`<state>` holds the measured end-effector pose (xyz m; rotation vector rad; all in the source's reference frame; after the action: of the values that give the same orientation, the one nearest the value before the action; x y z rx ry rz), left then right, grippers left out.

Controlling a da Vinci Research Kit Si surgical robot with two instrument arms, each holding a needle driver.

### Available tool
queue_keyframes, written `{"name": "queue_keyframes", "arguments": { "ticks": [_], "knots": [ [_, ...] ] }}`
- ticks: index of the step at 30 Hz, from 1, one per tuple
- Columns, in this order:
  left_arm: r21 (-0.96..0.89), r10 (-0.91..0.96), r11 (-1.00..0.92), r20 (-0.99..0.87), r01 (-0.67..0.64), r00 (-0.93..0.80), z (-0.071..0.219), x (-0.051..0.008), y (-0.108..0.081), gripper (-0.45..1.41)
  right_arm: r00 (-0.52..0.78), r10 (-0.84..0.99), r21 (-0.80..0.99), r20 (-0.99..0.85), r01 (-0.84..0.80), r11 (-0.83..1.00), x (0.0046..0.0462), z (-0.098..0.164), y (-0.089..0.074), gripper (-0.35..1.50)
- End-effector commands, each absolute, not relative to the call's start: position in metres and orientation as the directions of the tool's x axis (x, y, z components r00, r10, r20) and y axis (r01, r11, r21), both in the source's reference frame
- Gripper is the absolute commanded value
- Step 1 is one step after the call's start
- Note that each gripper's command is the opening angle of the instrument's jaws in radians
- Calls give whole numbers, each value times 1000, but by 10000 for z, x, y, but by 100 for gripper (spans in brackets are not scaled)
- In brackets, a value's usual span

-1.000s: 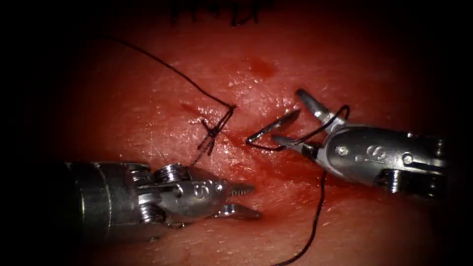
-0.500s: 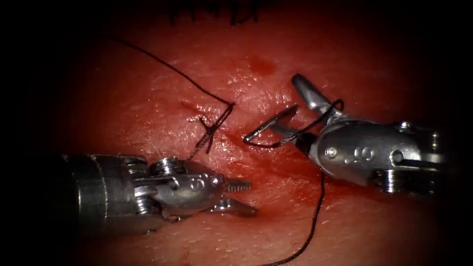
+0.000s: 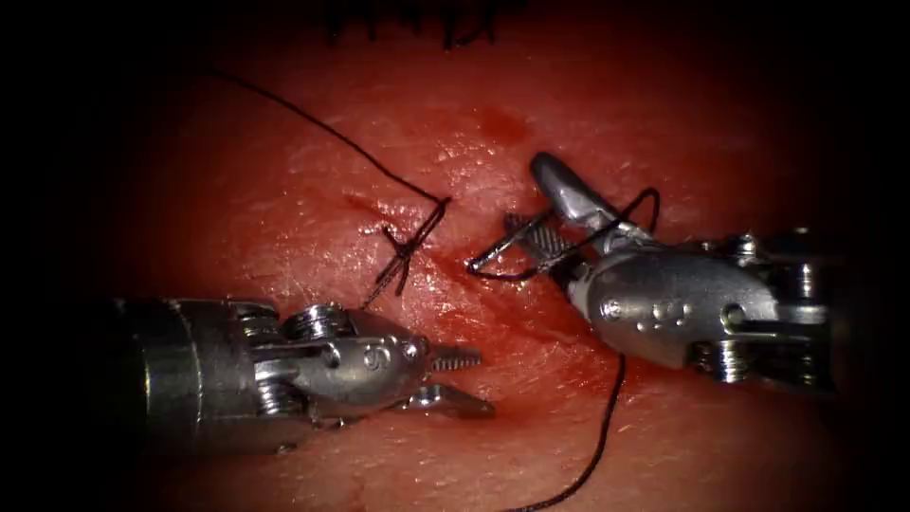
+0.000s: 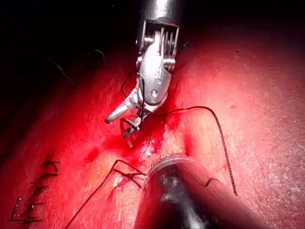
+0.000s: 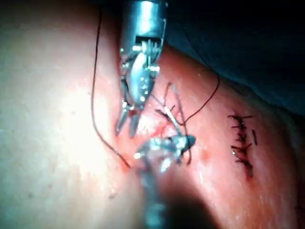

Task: Wound Closure

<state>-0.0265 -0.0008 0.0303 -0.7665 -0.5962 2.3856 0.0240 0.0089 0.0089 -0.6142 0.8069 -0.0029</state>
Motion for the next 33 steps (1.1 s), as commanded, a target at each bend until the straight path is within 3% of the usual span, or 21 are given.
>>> {"name": "queue_keyframes", "arguments": {
  "ticks": [1, 16, 21, 26, 33],
  "knots": [
    [-557, 624, -745, -384, -368, -681, 307, -271, -9, 17, 702, -229, -509, -675, -217, 833, 244, 95, 90, -35],
    [-550, 627, -744, -379, -380, -680, 297, -269, -2, 19, 476, -208, -326, -854, -179, 928, 231, 119, 131, -35],
    [-520, 676, -726, -418, -450, -607, 278, -270, 31, 15, 413, -186, -271, -892, -158, 949, 230, 125, 134, -35],
    [-506, 683, -725, -441, -468, -582, 286, -276, 35, 5, 409, -184, -268, -894, -157, 951, 230, 126, 135, -35],
    [-484, 673, -736, -452, -473, -586, 314, -274, 32, 5, 413, -181, -269, -892, -165, 949, 230, 128, 131, -35]
  ]
}}
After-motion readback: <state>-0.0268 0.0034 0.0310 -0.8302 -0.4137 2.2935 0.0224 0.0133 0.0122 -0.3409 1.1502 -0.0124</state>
